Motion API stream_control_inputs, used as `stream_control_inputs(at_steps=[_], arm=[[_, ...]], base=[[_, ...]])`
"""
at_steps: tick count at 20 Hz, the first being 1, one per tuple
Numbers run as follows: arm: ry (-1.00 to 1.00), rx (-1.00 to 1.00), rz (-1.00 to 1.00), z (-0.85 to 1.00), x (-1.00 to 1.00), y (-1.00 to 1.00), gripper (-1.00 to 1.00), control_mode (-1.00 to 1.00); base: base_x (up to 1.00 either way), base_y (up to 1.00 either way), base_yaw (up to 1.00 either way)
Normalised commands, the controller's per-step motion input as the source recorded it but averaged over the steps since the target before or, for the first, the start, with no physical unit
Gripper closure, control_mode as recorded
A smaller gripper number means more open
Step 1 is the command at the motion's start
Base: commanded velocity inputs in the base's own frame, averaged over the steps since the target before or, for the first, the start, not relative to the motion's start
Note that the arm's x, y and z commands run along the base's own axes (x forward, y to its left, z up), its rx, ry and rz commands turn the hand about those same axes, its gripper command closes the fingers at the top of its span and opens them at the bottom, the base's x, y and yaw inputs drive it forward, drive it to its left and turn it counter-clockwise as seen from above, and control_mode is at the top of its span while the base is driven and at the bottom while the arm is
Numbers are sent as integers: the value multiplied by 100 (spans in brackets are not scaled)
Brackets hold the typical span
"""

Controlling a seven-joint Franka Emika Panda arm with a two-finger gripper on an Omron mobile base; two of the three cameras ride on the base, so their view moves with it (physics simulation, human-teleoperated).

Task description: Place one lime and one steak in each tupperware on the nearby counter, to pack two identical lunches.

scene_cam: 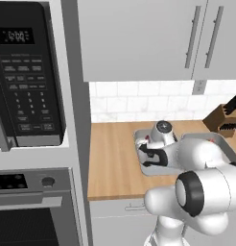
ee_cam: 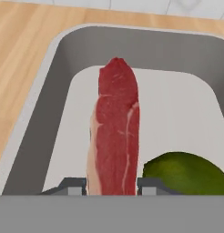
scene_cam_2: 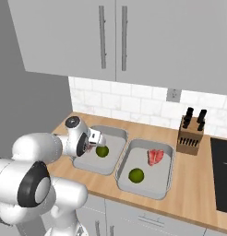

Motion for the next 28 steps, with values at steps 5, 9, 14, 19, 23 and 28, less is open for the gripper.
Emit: stream_control_inputs(at_steps=[5, 9, 14, 19, 23, 28], arm=[[-5, 0, 0, 43, 0, 0, -100, -100], [-1, 0, 0, 40, -23, -3, -100, -100], [-2, 0, 0, 43, -71, -9, -100, -100], [-8, 0, 0, 44, -52, -5, -100, -100], [-10, 0, 0, 39, -55, -22, -100, -100], [-8, 0, 0, 35, -57, -43, -100, -100]], base=[[0, 0, 0], [0, 0, 0], [0, 0, 0], [0, 0, 0], [0, 0, 0], [0, 0, 0]])
